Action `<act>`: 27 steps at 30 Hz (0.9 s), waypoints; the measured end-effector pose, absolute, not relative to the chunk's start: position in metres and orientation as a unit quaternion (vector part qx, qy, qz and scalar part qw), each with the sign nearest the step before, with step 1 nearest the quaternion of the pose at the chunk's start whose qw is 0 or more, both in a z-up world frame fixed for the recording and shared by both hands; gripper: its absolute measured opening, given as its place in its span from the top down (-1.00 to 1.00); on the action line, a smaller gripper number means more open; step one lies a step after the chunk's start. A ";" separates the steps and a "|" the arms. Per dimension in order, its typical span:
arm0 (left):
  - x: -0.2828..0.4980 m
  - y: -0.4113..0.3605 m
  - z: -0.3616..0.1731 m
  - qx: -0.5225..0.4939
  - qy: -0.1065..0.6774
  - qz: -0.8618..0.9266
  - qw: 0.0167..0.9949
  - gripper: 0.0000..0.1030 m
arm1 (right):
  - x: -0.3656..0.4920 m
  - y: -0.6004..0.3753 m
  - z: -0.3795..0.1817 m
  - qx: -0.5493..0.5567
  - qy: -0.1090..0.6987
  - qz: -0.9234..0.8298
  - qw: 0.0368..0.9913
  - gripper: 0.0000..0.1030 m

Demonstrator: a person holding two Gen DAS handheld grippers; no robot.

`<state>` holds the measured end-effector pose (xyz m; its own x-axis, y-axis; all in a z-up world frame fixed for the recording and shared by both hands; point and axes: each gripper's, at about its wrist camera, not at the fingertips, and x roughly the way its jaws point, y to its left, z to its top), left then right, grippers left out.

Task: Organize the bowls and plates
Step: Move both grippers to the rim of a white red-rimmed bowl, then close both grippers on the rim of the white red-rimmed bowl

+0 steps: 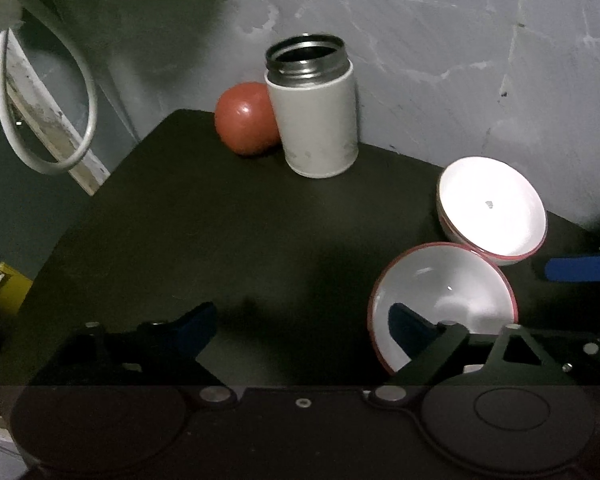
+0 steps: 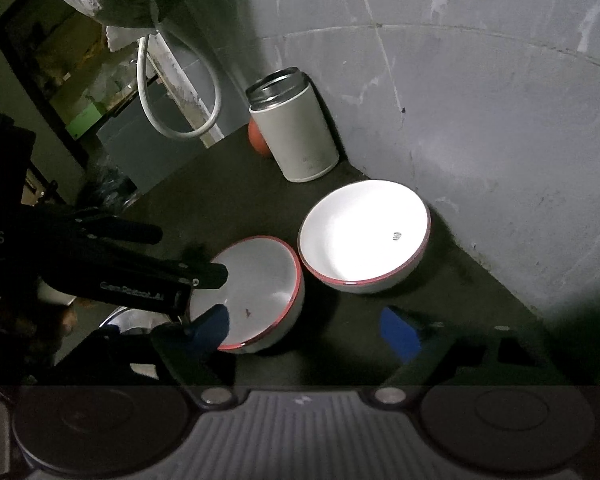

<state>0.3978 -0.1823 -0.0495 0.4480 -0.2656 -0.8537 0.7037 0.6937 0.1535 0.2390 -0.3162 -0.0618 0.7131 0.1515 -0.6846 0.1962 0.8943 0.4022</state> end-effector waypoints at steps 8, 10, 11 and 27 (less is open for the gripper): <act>0.401 -0.184 -0.056 0.225 0.468 -0.309 0.797 -0.13 | 0.242 -0.315 -0.062 0.238 0.379 0.000 0.894 -0.47; 0.401 -0.185 -0.057 0.215 0.475 -0.317 0.793 0.03 | 0.244 -0.315 -0.062 0.241 0.380 0.002 0.893 -0.36; 0.401 -0.185 -0.057 0.211 0.477 -0.320 0.791 0.14 | 0.245 -0.315 -0.063 0.244 0.381 0.005 0.892 -0.34; 0.395 -0.190 -0.055 0.169 0.496 -0.325 0.787 0.81 | 0.250 -0.314 -0.071 0.279 0.396 0.009 0.875 0.38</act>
